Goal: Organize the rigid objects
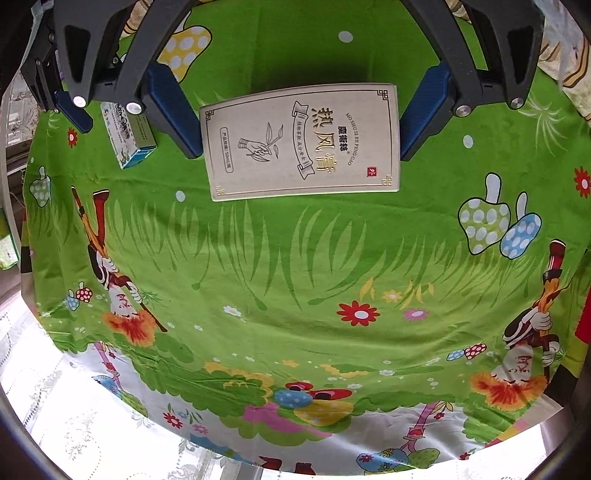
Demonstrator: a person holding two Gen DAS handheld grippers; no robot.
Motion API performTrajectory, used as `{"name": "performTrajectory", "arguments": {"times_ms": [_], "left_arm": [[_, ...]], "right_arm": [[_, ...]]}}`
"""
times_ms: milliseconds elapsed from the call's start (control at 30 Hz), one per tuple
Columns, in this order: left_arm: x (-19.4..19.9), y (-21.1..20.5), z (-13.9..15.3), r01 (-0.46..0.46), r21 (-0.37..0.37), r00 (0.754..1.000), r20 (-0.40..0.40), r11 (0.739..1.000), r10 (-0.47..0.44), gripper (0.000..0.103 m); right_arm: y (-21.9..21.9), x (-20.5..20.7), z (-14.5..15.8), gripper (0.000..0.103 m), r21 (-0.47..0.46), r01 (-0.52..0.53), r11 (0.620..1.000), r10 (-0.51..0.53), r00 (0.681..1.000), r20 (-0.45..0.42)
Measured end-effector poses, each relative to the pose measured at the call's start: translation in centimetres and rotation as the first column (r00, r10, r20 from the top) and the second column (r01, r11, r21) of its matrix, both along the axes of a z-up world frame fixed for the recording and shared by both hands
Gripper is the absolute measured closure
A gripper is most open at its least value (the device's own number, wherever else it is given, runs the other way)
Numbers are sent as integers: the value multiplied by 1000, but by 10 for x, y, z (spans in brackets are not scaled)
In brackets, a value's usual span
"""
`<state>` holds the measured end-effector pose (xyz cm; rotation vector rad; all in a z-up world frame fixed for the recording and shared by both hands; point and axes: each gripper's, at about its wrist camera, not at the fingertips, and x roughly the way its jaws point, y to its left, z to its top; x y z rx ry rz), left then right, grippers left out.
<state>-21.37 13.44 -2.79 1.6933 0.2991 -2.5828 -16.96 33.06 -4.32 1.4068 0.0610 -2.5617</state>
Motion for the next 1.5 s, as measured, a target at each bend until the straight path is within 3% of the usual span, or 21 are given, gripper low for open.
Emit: {"name": "performTrajectory", "arguments": {"times_ms": [133,233,300,333,700,1133,1500], "left_arm": [[1,3,0,19,-5,1000,-20,1000,-19,1],[3,5,1,29,-2,999,-32,1000,-29,2],[4,6,3,34,-1,999,-41,999,-34,2],[5,6,4,35,0,998,-46,999,-35,2],[20,22,17,87,36,992,-89,996,-84,2],[56,73,39,238,72,965,-133,969,-227,2],[90,121,49,357,86,927,-155,930,-341,2]], "right_arm": [[-4,-5,-6,31,9,-15,1000,15,1000,25],[-6,-7,-11,47,16,-27,1000,26,999,45],[-6,-7,-13,63,19,-29,999,28,998,50],[-5,-6,-13,65,19,-27,999,26,998,49],[21,24,6,66,-43,65,997,-65,998,11],[106,111,34,66,-45,238,970,-238,971,-7],[156,200,14,66,-28,340,940,-336,938,89]]}}
